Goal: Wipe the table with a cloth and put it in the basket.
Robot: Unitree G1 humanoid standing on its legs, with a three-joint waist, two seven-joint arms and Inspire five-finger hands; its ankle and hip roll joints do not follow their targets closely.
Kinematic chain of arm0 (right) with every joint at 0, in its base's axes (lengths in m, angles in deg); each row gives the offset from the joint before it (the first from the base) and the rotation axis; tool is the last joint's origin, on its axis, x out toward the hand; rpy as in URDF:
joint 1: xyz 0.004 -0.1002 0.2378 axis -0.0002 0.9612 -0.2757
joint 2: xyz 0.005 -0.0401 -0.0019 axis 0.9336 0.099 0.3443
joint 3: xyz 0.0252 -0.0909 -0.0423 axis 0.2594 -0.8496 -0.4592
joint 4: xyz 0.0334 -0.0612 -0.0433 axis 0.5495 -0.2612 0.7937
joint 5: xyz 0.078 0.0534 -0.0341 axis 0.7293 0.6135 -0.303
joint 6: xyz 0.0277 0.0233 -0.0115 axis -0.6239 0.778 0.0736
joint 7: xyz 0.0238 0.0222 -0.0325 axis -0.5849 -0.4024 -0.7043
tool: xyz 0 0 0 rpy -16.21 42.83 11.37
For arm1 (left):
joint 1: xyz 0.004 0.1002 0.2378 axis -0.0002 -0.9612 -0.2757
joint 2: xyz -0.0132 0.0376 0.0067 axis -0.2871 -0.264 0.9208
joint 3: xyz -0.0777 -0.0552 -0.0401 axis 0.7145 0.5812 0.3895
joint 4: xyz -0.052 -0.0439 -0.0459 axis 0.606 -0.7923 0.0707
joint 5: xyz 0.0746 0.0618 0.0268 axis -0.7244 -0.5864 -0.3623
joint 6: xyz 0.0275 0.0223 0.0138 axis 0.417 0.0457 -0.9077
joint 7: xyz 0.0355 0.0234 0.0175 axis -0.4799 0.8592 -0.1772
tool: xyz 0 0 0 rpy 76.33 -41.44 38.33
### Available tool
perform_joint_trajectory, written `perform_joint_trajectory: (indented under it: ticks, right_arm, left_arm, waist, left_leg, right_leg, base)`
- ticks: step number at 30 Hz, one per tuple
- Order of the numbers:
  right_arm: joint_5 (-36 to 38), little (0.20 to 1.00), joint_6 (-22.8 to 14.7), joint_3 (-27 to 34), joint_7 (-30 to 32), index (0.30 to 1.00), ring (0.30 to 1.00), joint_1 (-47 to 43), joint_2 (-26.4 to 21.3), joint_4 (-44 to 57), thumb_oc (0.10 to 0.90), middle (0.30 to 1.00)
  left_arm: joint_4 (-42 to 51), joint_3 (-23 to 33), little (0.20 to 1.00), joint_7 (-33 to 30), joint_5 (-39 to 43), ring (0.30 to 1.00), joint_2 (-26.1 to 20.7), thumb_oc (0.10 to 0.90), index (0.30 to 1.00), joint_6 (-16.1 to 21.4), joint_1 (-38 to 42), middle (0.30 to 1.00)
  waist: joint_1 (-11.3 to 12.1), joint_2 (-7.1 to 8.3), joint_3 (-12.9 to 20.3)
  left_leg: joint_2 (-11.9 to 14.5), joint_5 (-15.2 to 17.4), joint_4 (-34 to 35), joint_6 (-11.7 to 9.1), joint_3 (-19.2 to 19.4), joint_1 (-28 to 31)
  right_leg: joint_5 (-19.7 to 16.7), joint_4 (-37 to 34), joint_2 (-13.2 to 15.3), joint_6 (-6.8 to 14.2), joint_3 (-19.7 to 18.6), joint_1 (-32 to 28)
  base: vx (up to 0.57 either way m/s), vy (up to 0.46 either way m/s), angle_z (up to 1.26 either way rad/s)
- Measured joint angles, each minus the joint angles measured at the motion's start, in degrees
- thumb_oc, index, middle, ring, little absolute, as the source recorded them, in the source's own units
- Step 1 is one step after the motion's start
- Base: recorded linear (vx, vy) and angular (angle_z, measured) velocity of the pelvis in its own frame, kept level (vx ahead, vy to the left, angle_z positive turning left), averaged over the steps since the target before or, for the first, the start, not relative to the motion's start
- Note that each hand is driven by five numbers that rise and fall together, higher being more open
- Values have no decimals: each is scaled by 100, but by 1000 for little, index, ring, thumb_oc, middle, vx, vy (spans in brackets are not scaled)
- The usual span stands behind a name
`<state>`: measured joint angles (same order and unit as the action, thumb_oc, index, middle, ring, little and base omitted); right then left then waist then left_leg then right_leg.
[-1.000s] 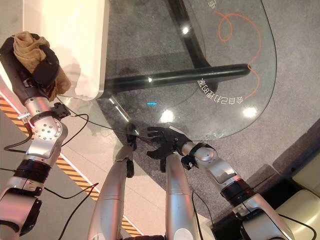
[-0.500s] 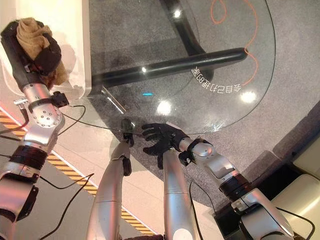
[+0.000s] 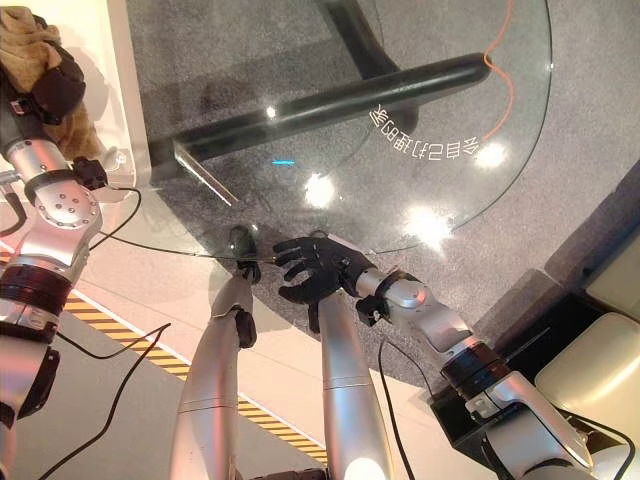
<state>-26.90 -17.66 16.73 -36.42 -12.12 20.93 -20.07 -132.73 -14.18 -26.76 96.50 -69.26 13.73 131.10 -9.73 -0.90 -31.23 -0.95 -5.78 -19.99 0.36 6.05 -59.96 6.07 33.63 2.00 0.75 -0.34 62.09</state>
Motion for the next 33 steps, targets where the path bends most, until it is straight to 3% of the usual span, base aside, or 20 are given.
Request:
perform_joint_trajectory:
  ticks: [3, 4, 5, 6, 7, 8, 33]
  right_arm:
    - [5, 900, -29, 2, -1, 900, 900, 0, -24, 56, 800, 900]
    - [9, 900, -30, 2, -1, 900, 900, 1, -28, 74, 800, 900]
    - [9, 900, -29, 1, 1, 900, 900, 1, -35, 96, 800, 900]
    - [14, 900, -29, 1, 2, 900, 900, 1, -40, 124, 800, 900]
    - [30, 900, -29, -1, 7, 900, 900, -3, -51, 143, 800, 900]
    - [57, 900, -33, -7, 10, 900, 900, -10, -62, 153, 800, 900]
    - [218, 900, -498, -141, 51, 900, 900, 17, -61, 33, 800, 900]
  left_arm:
    - [-161, -10, 200, -5, 193, 300, -1, 100, 300, -33, 188, 300]
    - [-253, -18, 238, -5, 218, 333, -2, 138, 333, -92, 283, 333]
    - [-297, -19, 365, -5, 275, 441, -4, 265, 441, -148, 351, 441]
    - [-321, -19, 562, -6, 374, 611, -16, 462, 611, -193, 419, 611]
    - [-427, -63, 694, -6, 432, 724, -17, 594, 724, -208, 511, 724]
    - [-590, -154, 900, -4, 554, 900, -18, 800, 900, -225, 644, 900]
    - [-1084, -168, 900, 838, 1531, 900, -273, 800, 900, -13, 1130, 900]
  waist:
    - [-9, 1, 1]
    - [-10, 2, 1]
    - [-11, 4, 2]
    - [-17, 7, 4]
    - [-20, 8, 4]
    - [-27, 8, 5]
    - [-135, 86, 28]
  left_leg:
    - [6, -8, -1, 10, -1, -58]
    - [11, -9, -1, 9, -3, -73]
    - [14, -9, -2, 9, -4, -92]
    - [16, -9, -5, 9, -5, -124]
    - [18, -10, -5, 8, -7, -142]
    - [19, -11, -7, 7, -11, -155]
    - [1, -52, -17, 31, -107, -285]
  right_leg:
    - [-7, 1, -8, -6, 3, 58]
    - [-8, 2, -11, -7, 5, 73]
    - [-9, 3, -15, -8, 6, 91]
    - [-10, 8, -17, -9, 7, 121]
    - [-11, 9, -19, -11, 10, 138]
    - [-12, 9, -20, -12, 14, 150]
    - [-61, -41, 7, 14, 136, 202]
  base:
    - [7, -22, -1]
    - [0, 0, 0]
    - [-8, -40, 0]
    - [-10, -33, 0]
    - [-15, -39, 0]
    - [-13, -33, 0]
    - [-6, -15, 0]
